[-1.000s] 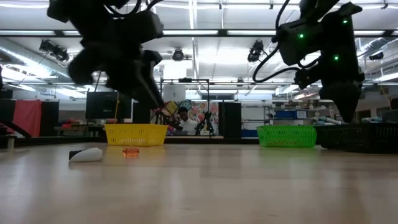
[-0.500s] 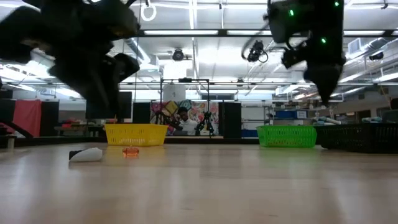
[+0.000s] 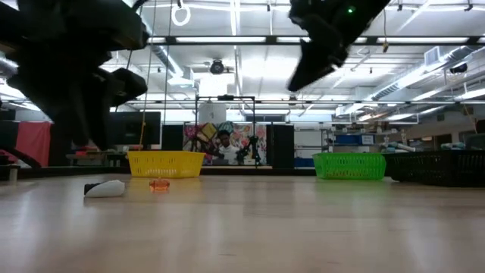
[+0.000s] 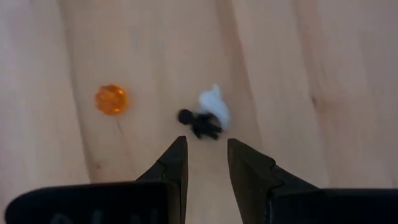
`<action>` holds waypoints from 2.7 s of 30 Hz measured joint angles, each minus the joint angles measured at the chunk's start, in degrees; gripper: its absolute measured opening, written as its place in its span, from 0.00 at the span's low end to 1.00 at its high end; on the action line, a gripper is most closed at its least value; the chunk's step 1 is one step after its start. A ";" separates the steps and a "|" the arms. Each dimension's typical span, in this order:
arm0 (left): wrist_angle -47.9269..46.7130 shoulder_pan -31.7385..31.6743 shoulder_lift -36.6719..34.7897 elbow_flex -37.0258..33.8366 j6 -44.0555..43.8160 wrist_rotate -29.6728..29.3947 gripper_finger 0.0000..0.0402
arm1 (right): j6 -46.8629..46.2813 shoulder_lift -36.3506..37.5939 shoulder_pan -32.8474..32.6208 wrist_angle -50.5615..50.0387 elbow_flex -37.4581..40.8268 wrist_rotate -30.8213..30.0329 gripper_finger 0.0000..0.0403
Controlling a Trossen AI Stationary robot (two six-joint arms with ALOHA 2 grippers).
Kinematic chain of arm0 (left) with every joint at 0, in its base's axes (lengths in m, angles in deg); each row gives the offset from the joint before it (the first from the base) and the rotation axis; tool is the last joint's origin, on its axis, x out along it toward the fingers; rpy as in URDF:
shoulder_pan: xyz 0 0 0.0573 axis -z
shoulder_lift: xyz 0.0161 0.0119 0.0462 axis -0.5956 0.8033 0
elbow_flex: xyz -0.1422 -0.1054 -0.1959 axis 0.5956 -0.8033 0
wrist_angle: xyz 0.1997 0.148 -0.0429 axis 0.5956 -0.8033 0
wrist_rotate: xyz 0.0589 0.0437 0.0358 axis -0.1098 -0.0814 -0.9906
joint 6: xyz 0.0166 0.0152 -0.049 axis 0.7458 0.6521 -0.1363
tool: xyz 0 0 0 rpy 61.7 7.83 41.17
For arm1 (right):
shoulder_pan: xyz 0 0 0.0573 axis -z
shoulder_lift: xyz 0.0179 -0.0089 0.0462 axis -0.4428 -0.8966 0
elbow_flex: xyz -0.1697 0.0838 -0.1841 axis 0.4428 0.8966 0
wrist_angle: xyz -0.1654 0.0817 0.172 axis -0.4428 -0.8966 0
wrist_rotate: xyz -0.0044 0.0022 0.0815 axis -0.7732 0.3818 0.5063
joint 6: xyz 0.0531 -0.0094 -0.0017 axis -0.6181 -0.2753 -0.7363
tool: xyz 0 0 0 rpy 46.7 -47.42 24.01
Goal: Sort Halloween decoration
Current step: Put the black skeleton toy into the black bin
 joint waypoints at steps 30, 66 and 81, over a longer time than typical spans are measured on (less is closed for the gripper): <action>0.69 6.52 0.00 -0.02 -9.07 -9.75 0.32 | 14.14 -7.77 -2.22 71.99 19.97 12.90 0.64; 5.33 11.01 0.02 -4.66 -19.11 -14.21 0.32 | 21.04 -20.61 0.48 67.55 10.06 14.13 0.65; 8.86 7.81 6.57 -4.70 -21.53 -14.24 0.32 | 21.05 -20.61 -0.45 65.26 10.09 14.10 0.65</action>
